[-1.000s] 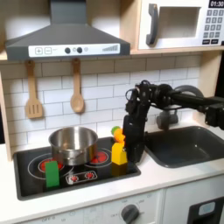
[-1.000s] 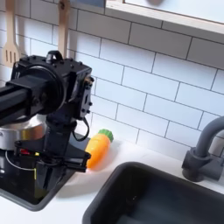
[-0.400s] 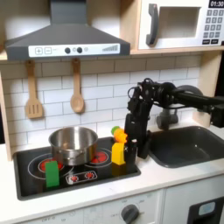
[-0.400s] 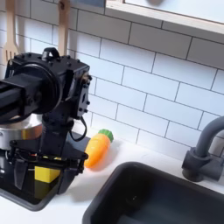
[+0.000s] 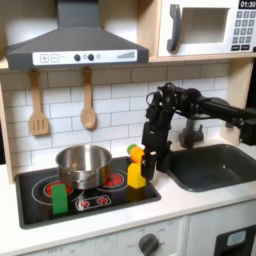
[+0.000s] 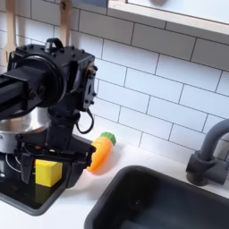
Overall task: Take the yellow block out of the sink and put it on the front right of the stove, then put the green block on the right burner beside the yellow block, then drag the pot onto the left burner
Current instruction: 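Take the yellow block out of the sink and put it on the front right of the stove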
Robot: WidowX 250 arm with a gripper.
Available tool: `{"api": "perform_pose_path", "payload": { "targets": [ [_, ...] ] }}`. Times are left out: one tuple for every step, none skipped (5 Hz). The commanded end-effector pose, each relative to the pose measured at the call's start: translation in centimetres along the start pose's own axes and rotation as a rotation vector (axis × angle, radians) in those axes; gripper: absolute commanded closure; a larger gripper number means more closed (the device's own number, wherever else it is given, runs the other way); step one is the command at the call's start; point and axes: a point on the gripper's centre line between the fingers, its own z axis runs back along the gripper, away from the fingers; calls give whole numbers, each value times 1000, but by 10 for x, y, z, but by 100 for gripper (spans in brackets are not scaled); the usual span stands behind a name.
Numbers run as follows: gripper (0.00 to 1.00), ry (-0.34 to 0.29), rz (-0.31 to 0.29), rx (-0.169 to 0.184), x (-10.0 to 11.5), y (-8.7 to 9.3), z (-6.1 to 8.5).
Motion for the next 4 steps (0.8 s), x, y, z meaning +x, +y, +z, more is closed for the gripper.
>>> {"api": "perform_pose_path", "payload": {
  "targets": [
    [0,3,42,6,21,-7,-6],
    [0,4,60,6,28,-9,-8],
    [0,11,75,7,33,-10,-9],
    [0,2,89,7,35,-5,-6]
  ]
}}
